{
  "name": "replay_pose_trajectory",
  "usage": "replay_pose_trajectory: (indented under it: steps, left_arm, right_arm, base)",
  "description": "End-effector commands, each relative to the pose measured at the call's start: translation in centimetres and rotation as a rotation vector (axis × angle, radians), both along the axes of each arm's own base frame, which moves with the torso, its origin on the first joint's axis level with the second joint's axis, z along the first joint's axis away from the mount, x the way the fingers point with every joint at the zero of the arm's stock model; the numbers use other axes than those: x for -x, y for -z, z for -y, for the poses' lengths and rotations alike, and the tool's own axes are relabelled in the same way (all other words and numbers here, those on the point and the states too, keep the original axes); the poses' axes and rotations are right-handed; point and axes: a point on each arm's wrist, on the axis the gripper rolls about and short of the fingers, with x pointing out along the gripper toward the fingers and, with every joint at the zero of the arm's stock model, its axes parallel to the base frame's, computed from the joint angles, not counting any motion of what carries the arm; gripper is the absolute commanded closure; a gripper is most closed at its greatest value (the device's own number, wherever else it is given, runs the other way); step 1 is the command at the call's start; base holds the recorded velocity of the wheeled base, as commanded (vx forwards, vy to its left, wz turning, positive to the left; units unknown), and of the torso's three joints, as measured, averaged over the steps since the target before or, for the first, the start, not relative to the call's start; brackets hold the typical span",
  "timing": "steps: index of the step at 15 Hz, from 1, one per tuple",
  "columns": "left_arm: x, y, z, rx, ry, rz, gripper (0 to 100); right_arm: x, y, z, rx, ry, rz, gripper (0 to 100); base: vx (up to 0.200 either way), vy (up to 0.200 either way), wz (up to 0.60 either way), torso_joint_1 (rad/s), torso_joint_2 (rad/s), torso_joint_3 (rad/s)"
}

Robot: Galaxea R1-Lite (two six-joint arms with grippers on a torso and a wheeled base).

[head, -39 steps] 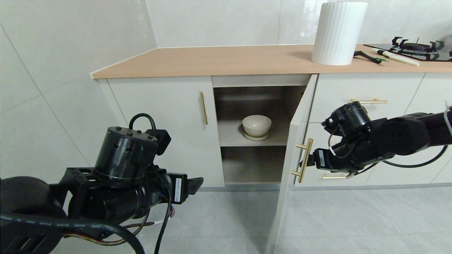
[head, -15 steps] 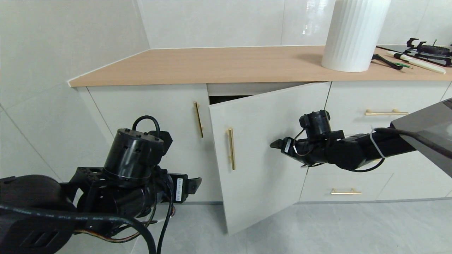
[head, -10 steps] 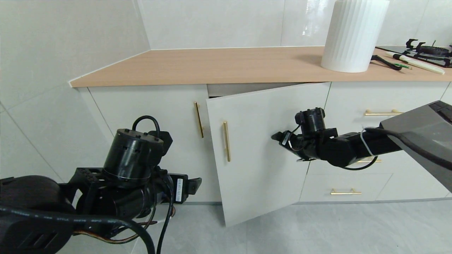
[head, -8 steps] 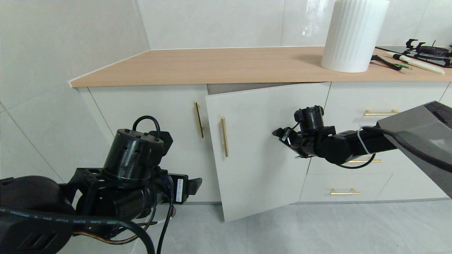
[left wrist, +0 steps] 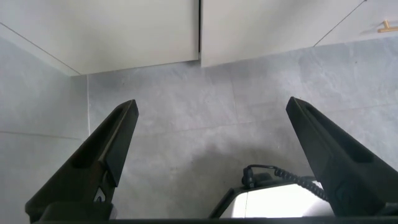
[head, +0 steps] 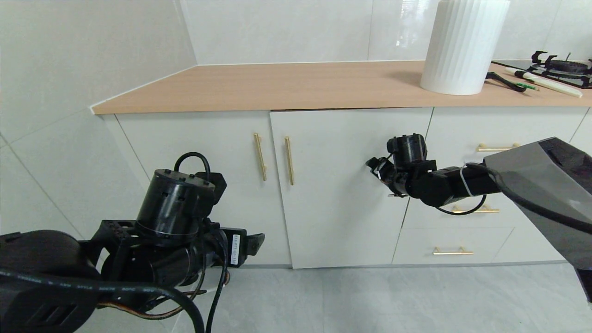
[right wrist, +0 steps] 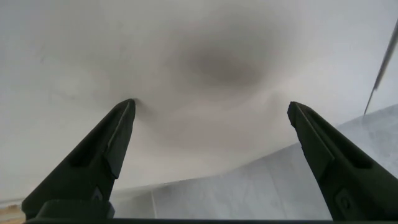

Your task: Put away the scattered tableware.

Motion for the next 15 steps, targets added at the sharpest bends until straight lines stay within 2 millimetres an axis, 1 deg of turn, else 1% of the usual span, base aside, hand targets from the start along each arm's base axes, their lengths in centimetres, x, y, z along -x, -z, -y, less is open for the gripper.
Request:
replay_pose_trajectory:
  steps: [1, 11, 12, 13, 14, 15]
  left_arm:
    - [0.0, 0.0, 0.0, 0.000, 0.000, 0.000, 0]
    - [0.0, 0.0, 0.0, 0.000, 0.000, 0.000, 0]
    - [0.0, 0.0, 0.0, 0.000, 0.000, 0.000, 0]
    - [0.0, 0.0, 0.0, 0.002, 0.000, 0.002, 0]
    - [0.1, -0.2, -0.1, 0.006, -0.002, 0.008, 0]
    - [0.2, -0.7, -0.2, 0.015, -0.003, 0.023, 0]
  right_arm:
    - [-0.3, 0.4, 0.1, 0.002, 0.006, -0.003, 0]
    - [-0.7, 0.0, 0.8, -0.014, 0.031, 0.008, 0]
    - [-0.3, -0.4, 0.8, -0.010, 0.028, 0.001, 0]
    - [0.7, -1.3, 1.0, -0.007, 0.016, -0.012, 0]
    - [2.2, -2.8, 1.3, -0.014, -0.009, -0.010, 0]
    - [4.2, -5.1, 1.2, -0.028, -0.047, 0.016, 0]
  base:
    - [0.000, 0.000, 0.00, 0.000, 0.00, 0.000]
    - [0.000, 0.000, 0.00, 0.000, 0.00, 0.000]
    - [0.000, 0.000, 0.00, 0.000, 0.00, 0.000]
    - [0.000, 0.000, 0.00, 0.000, 0.00, 0.000]
    - [0.000, 0.000, 0.00, 0.000, 0.00, 0.000]
    - [0.000, 0.000, 0.00, 0.000, 0.00, 0.000]
